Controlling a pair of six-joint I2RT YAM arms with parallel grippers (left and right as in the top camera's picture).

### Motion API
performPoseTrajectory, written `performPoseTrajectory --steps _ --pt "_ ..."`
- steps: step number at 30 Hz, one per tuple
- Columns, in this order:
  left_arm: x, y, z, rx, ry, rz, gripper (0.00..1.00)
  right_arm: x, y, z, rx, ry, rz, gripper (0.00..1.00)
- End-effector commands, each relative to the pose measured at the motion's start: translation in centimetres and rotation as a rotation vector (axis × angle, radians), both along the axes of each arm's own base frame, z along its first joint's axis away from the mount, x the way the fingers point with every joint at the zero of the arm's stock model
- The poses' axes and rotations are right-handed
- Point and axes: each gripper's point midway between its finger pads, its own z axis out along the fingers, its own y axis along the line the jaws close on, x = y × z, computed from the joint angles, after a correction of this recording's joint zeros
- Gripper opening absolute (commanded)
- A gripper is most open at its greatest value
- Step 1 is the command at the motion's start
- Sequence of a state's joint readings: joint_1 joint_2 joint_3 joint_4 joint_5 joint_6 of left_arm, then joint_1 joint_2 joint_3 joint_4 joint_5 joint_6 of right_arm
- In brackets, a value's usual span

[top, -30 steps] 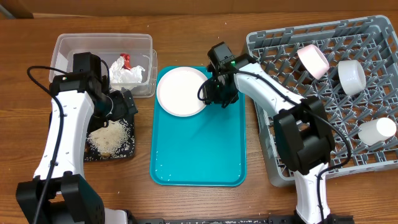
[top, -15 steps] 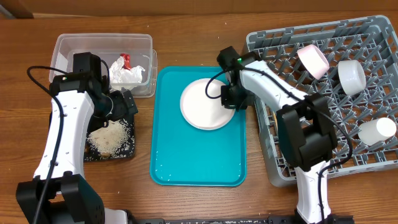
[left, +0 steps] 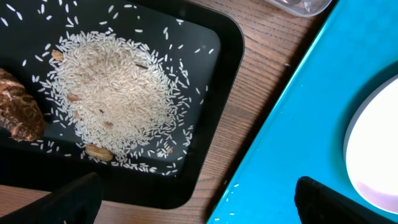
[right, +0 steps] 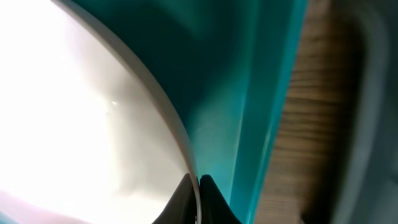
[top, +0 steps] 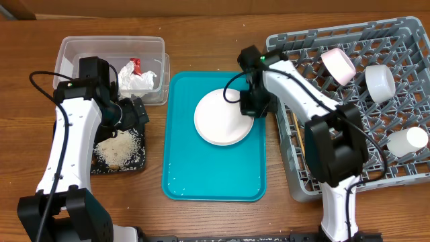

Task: Sort waste into correct bins and load items into the dishwasher
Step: 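Lift the white plate and stand it upright in the rack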

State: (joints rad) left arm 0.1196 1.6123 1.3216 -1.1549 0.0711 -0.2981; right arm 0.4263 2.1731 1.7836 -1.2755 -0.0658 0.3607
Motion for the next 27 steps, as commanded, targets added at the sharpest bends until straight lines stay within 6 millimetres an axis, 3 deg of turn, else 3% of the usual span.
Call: performPoseTrajectory --steps 1,5,11,14,16,20,24,27 --pt "0.1 -0.4 -0.1 -0.010 0.004 0.008 1.00 2.9 -0.3 10.2 0.024 -0.286 0.034 0.04" --pt "0.1 -0.4 -0.1 -0.010 0.002 0.007 1.00 4.3 -3.4 17.3 -0.097 -0.521 0.030 0.04" --pt "0.2 -0.4 -0.1 -0.009 0.000 0.007 1.00 5.2 -12.2 26.1 -0.556 -0.837 -0.141 0.04" --pt "0.2 -0.4 -0.1 -0.009 -0.001 0.007 1.00 4.8 -15.8 29.1 -0.797 -0.913 -0.234 0.04" --pt "0.2 -0.4 -0.1 -0.009 -0.001 0.007 1.00 4.6 -17.2 29.5 -0.841 -0.935 -0.311 0.04" --pt "0.2 -0.4 -0.1 -0.009 0.000 0.006 1.00 4.7 -19.4 28.3 -0.847 -0.919 -0.422 0.04" --pt "0.2 -0.4 -0.1 -0.009 -0.001 0.007 1.00 4.5 -21.6 25.8 -0.872 -0.864 -0.474 0.04" --pt "0.3 -0.4 -0.1 -0.009 -0.004 0.007 1.00 4.5 -22.0 22.9 -0.830 -0.793 -0.463 0.04"
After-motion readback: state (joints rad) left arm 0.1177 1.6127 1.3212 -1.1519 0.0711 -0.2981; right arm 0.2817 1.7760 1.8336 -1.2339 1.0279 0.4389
